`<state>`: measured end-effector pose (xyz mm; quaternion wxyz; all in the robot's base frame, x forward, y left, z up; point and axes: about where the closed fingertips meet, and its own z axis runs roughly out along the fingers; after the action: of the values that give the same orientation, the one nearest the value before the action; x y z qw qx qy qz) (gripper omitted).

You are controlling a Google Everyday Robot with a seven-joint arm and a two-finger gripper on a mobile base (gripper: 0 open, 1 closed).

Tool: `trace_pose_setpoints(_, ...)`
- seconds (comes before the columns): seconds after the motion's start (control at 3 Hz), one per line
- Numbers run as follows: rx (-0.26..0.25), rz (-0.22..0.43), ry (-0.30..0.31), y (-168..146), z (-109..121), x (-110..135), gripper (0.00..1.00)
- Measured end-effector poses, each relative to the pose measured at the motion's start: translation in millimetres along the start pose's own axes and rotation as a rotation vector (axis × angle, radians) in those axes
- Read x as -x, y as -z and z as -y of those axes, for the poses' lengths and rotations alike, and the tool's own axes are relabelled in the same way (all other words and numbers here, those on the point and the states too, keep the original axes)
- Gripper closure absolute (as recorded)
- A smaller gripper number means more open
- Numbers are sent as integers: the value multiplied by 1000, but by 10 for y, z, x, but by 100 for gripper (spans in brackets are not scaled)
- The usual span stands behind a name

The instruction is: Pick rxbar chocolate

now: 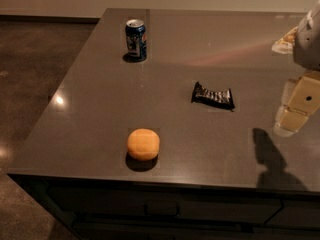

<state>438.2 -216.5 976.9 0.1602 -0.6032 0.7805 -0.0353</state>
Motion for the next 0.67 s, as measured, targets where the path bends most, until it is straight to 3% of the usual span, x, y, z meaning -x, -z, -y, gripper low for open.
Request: trace_pose_setpoints(0.67, 14, 6, 16, -36, 38, 47, 0)
